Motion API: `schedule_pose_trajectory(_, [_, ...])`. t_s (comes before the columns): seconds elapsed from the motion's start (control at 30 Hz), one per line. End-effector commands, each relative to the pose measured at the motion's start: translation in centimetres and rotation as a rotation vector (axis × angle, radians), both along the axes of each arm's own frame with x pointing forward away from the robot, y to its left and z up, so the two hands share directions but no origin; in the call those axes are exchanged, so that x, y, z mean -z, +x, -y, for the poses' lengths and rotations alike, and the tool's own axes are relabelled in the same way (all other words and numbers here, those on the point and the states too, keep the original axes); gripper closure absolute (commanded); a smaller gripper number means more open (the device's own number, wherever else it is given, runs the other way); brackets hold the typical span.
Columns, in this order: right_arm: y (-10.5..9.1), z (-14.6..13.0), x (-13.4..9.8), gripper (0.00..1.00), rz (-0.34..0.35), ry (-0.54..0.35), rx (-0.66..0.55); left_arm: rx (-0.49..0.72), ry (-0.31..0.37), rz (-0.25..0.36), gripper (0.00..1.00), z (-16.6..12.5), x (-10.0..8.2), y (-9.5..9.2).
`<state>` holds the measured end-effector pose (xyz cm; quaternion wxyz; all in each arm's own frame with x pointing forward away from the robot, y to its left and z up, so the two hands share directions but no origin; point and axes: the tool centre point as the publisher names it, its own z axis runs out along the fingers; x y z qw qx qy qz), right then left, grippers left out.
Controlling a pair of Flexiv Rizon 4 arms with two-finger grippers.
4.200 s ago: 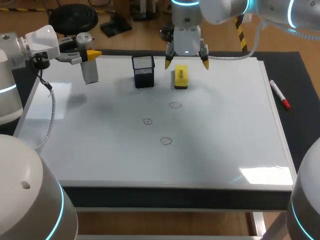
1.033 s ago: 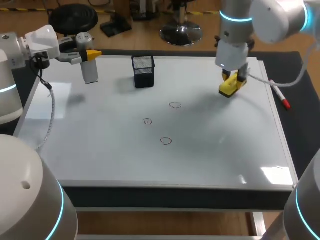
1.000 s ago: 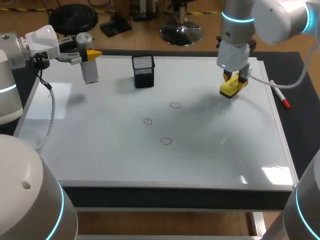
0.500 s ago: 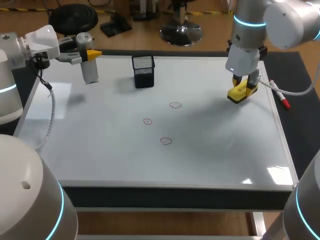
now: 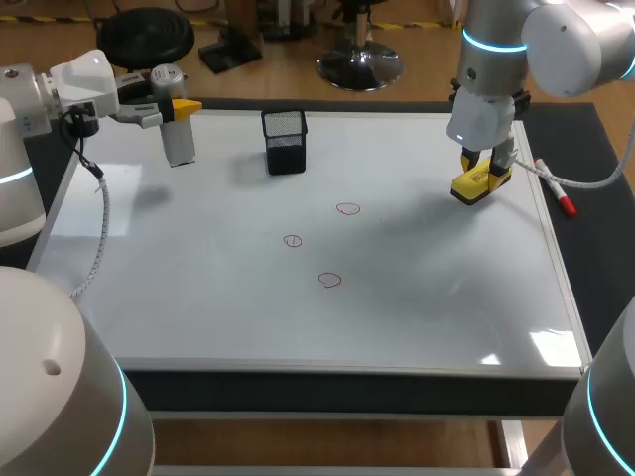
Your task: Pick up the inspection probe, press it on each red-marked spot on the whiteboard one by one, put down the probe, pick up the eraser, and wipe off all the red marks.
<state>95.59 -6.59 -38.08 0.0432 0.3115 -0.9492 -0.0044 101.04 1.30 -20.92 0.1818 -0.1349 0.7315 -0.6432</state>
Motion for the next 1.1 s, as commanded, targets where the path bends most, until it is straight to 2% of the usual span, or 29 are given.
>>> schedule_pose_trajectory(0.03, [0.1,0.0,-0.1,1.0,-0.002,-0.003,-0.001,0.0,-0.001,0.003,1.0,0.0,0.0,0.0])
schedule_pose_trajectory(0.4, [0.1,0.0,-0.1,1.0,-0.002,-0.003,-0.001,0.0,-0.001,0.003,1.0,0.0,0.0,0.0])
schedule_pose_trajectory(0.53, [0.1,0.0,-0.1,1.0,-0.002,-0.003,-0.001,0.022,0.009,0.006,1.0,0.9,0.4,-1.4])
schedule_pose_trajectory(0.7, [0.1,0.0,-0.1,1.0,-0.002,-0.003,-0.001,0.054,-0.011,0.025,1.0,2.7,0.1,-3.7])
schedule_pose_trajectory(0.87, [0.1,0.0,-0.1,1.0,-0.002,-0.003,-0.001,0.141,-0.015,0.042,1.0,5.9,0.2,-5.9])
schedule_pose_trajectory(1.1, [0.1,0.0,-0.1,1.0,-0.002,-0.003,-0.001,0.232,-0.031,0.063,1.0,10.2,0.1,-8.0])
